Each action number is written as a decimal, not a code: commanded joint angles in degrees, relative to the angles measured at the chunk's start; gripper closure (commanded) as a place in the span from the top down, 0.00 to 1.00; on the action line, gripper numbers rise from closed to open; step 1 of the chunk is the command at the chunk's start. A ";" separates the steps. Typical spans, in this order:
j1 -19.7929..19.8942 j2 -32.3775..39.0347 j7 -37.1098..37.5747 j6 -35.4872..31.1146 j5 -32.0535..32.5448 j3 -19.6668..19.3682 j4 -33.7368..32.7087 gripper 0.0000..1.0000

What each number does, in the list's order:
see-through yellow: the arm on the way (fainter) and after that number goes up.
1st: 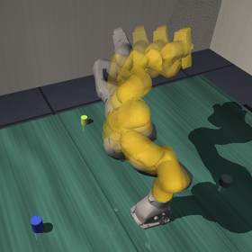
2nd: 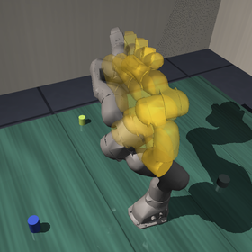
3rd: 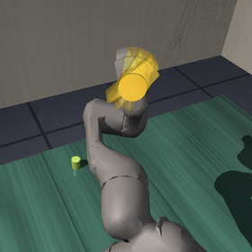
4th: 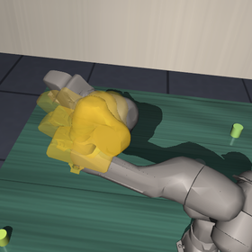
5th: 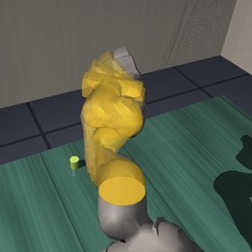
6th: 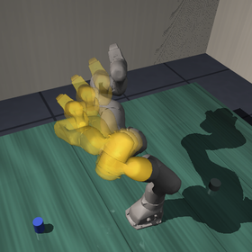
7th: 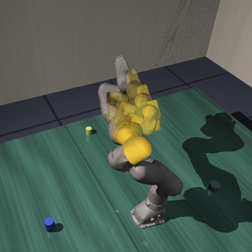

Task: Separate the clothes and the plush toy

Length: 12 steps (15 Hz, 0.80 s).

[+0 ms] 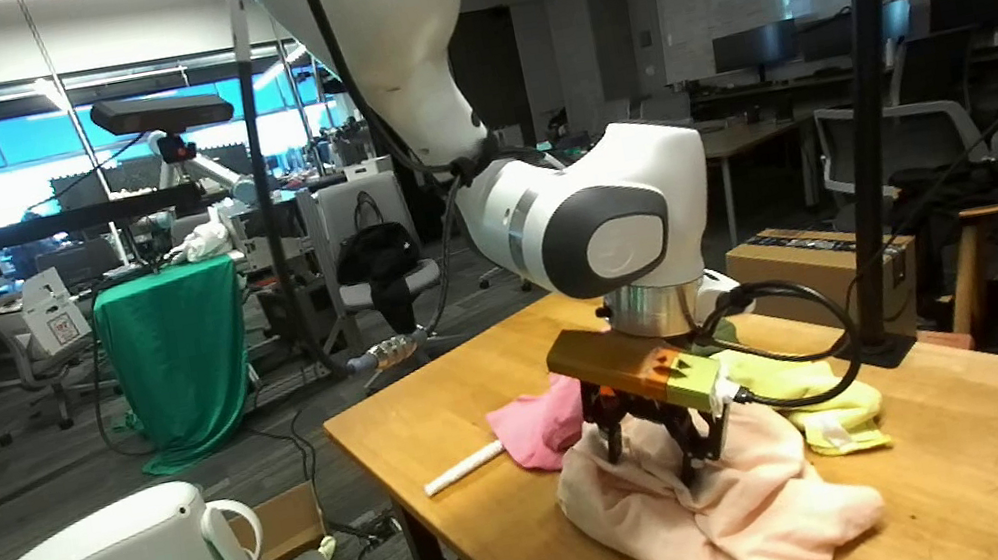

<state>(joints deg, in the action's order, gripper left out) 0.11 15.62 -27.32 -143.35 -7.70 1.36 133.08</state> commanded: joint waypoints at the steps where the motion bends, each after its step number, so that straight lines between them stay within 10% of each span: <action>1: 1.46 0.19 1.05 -1.17 1.20 1.22 -0.50 0.49; 7: 1.57 -0.54 2.26 -2.57 2.51 0.89 0.23 0.05; 12: 1.00 -2.52 7.78 -5.87 6.83 -0.85 1.57 0.04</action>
<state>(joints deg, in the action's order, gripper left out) 0.93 15.46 -23.93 -146.49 -4.46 1.34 133.16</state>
